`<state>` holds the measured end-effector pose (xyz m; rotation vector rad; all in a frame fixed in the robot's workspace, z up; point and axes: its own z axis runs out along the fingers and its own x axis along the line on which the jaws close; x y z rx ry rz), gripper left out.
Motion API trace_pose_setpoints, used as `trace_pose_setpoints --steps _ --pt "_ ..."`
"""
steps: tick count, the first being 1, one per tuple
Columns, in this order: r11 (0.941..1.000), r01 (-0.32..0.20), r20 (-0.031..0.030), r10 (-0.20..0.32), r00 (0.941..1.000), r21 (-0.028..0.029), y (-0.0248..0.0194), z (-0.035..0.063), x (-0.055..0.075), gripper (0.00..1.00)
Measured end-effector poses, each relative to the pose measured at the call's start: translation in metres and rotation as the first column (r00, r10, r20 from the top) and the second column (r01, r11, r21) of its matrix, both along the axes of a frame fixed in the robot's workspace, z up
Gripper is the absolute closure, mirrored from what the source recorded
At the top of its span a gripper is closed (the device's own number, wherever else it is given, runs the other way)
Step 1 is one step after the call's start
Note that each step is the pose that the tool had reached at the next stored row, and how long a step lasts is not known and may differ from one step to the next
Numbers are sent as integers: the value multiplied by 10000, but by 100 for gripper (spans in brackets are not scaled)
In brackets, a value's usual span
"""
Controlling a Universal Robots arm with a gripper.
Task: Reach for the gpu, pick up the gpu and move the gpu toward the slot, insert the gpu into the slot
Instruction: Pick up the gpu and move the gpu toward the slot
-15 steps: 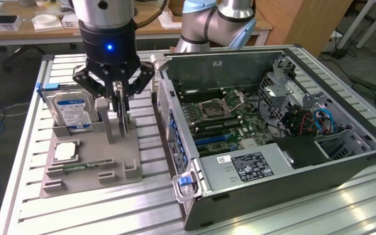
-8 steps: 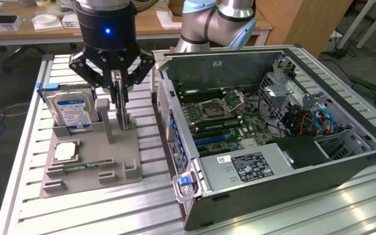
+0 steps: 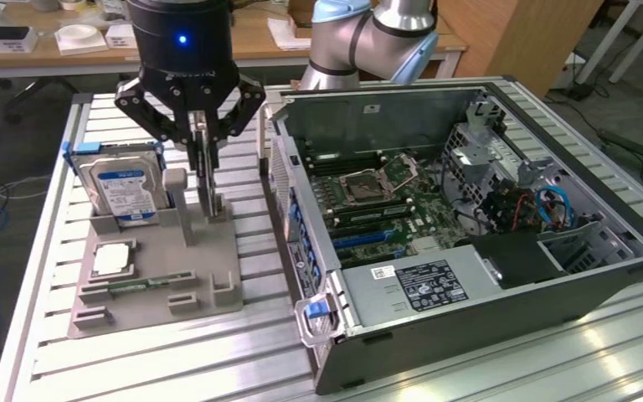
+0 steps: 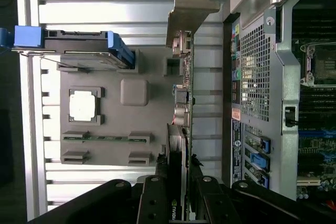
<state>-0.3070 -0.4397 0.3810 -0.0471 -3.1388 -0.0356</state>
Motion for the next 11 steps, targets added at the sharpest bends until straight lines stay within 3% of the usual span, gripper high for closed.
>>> trace_pose_setpoints --steps 7,11 --pt "10000 2 -2 -2 10000 -1 1 46 1 74" --pt "10000 6 -2 -6 10000 -1 0 66 63 74"
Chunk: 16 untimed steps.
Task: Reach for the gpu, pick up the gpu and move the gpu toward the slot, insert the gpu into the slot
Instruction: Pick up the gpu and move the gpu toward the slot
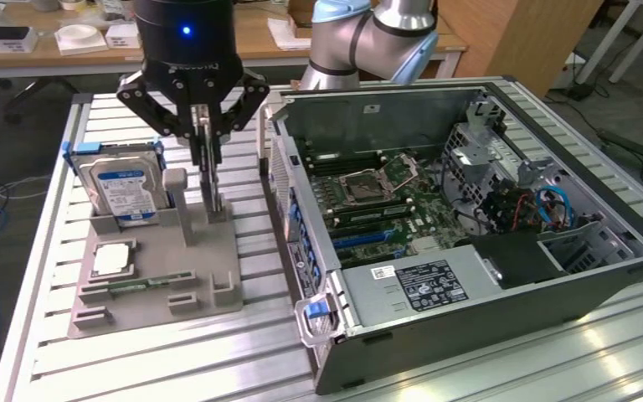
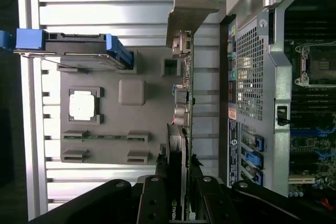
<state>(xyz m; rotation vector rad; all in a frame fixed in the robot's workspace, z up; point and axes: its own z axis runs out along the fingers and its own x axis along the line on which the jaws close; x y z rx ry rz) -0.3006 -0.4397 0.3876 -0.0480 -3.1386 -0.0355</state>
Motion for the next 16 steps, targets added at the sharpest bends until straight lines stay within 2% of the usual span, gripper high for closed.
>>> trace_pose_setpoints --steps 3,9,16 --pt "10000 5 0 -5 10000 -1 0 14 37 74" --pt "10000 5 1 -5 10000 -1 0 152 79 74" --pt "10000 6 2 -6 10000 19 0 291 300 74"
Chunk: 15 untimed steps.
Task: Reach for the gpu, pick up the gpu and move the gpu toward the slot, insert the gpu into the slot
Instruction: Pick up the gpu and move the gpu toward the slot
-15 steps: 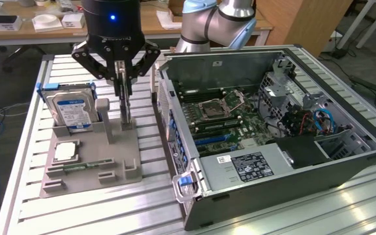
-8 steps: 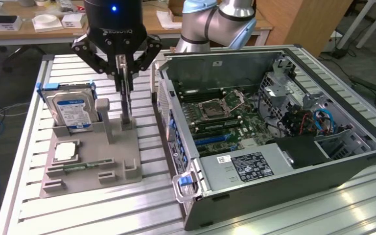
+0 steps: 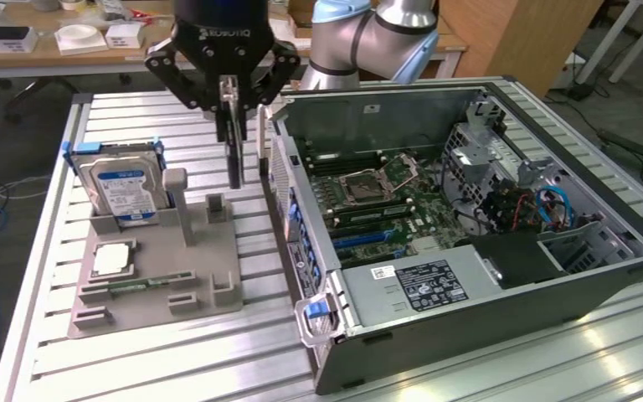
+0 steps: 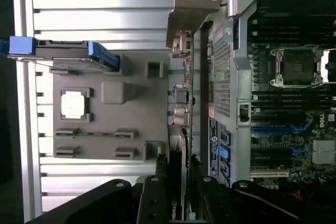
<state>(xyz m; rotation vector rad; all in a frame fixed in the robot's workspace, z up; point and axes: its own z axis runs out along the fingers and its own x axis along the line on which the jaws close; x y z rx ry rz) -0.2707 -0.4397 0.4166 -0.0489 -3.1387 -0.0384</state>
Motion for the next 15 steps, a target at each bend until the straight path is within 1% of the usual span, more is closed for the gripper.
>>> trace_pose_setpoints --steps 4,15 --pt "10000 1 -1 -1 10000 41 0 26 160 74" --pt "9999 1 -1 -1 10000 101 0 46 553 74"
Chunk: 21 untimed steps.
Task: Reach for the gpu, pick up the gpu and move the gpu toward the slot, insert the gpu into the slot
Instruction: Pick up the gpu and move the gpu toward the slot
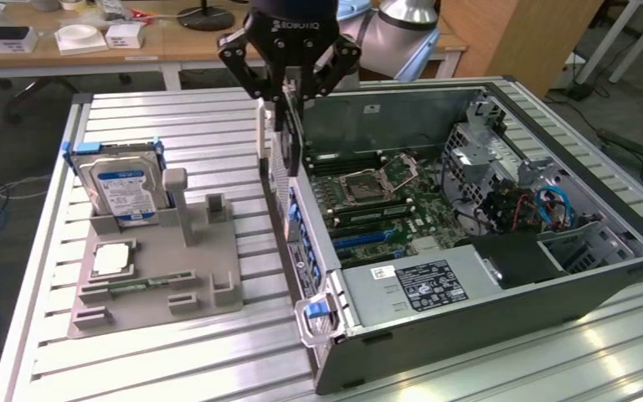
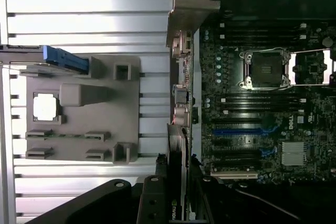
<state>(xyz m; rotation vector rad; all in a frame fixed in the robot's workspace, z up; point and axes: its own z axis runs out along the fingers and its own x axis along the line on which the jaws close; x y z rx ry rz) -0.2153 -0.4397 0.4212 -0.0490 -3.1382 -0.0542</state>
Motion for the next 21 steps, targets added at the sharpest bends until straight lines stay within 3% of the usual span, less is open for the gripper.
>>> trace_pose_setpoints --steps 16,21 --pt "10000 2 0 -2 10000 38 0 0 549 74" --pt "10000 2 0 -2 10000 37 0 0 552 74"
